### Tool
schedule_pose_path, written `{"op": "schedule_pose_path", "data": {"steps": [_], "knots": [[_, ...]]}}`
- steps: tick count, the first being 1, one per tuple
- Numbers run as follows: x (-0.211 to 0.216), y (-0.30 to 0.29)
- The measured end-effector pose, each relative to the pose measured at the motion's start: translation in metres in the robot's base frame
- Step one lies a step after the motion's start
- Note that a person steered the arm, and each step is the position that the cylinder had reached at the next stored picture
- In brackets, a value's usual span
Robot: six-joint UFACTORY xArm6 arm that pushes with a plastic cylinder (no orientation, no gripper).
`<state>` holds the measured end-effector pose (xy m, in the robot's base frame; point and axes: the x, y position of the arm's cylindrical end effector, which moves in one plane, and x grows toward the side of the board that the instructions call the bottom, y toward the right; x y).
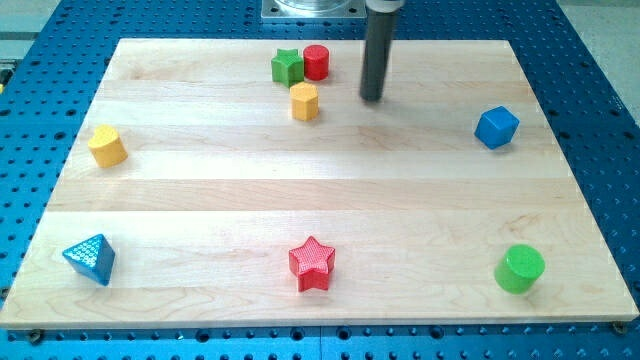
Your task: Nudge the hexagon to the center
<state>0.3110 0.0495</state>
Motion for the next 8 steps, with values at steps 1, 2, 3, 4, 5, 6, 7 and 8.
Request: {"op": "schedule_pose_path", "data": {"steps": [1,2,3,4,5,6,7,8], "knots": [[0.003,-0.079],[0.019,-0.167],[0.022,-0.167],[0.023,-0.126],[0.042,-0.109],[0.055,-0.086],[0.056,-0.09],[0.055,-0.09]]}}
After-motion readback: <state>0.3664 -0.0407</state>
